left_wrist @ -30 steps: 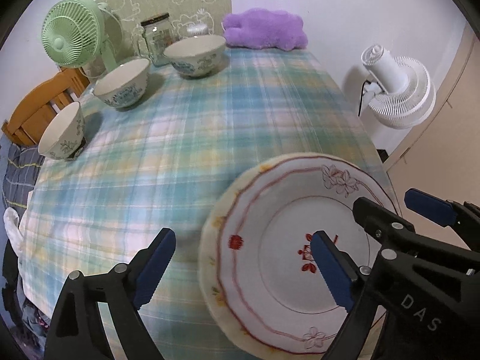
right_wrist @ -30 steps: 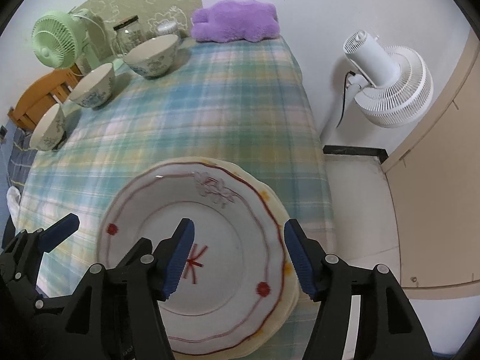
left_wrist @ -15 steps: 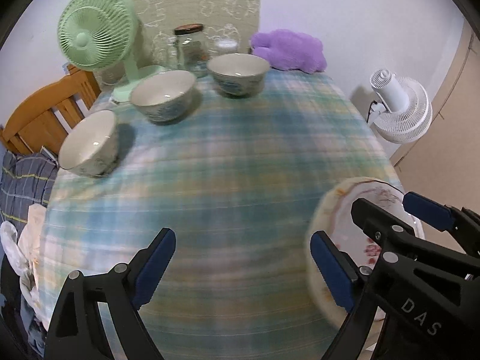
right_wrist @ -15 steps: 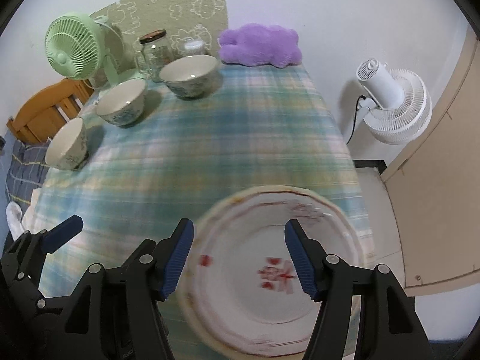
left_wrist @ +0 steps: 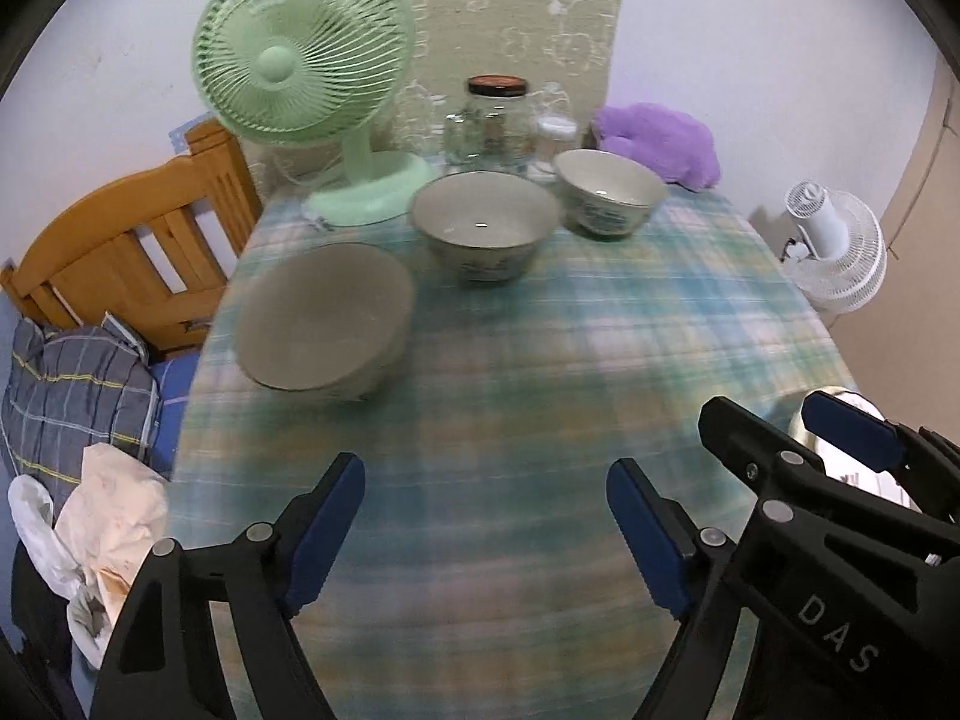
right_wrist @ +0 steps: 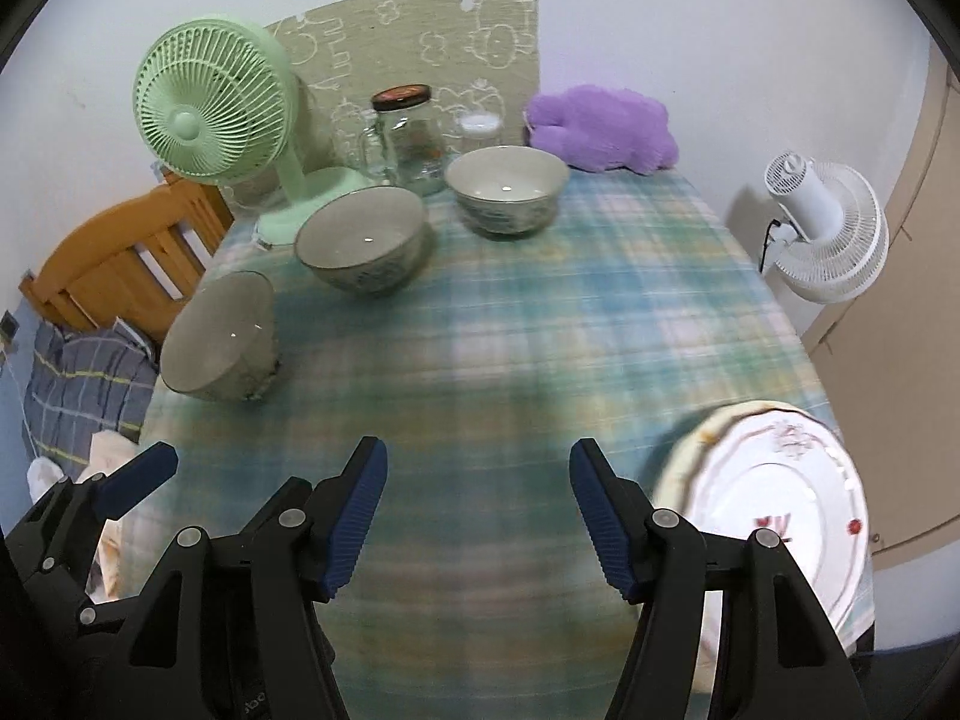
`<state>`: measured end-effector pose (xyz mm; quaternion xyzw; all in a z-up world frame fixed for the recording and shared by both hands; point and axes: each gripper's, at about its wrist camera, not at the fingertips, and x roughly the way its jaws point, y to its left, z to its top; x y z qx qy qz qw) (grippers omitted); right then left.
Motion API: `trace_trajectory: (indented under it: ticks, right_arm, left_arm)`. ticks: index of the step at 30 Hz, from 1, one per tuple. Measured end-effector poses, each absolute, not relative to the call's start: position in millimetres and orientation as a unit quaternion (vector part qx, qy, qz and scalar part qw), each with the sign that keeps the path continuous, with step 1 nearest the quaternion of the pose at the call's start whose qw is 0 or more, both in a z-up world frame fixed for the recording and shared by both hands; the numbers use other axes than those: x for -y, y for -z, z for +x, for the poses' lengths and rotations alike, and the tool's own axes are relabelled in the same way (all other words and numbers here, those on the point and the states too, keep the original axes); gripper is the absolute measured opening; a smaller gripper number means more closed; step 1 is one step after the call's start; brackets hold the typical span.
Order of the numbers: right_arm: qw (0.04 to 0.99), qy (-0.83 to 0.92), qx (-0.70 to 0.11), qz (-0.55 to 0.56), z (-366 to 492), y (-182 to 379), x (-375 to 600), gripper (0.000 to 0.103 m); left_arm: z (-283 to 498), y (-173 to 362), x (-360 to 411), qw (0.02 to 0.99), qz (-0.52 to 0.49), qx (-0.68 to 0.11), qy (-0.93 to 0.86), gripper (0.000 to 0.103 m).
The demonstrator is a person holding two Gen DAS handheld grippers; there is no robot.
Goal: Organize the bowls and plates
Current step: 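Move both grippers to the large cream bowl beside the green fan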
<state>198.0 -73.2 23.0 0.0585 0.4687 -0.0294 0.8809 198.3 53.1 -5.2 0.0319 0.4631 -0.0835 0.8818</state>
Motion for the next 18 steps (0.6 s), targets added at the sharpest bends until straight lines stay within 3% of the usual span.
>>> trace_trajectory:
  ticks: [7,18]
  right_arm:
    - [0.885,0.028,-0.461,0.049,236,-28,22,0.067]
    - [0.888,0.016,-0.454,0.067,298,-13,-27,0.067]
  left_arm:
    - [233,3,-105,0.885,0.001,-0.463,0.048,0.083]
    - [291,14,-146,0.888,-0.003,-0.459,0.020,0.072]
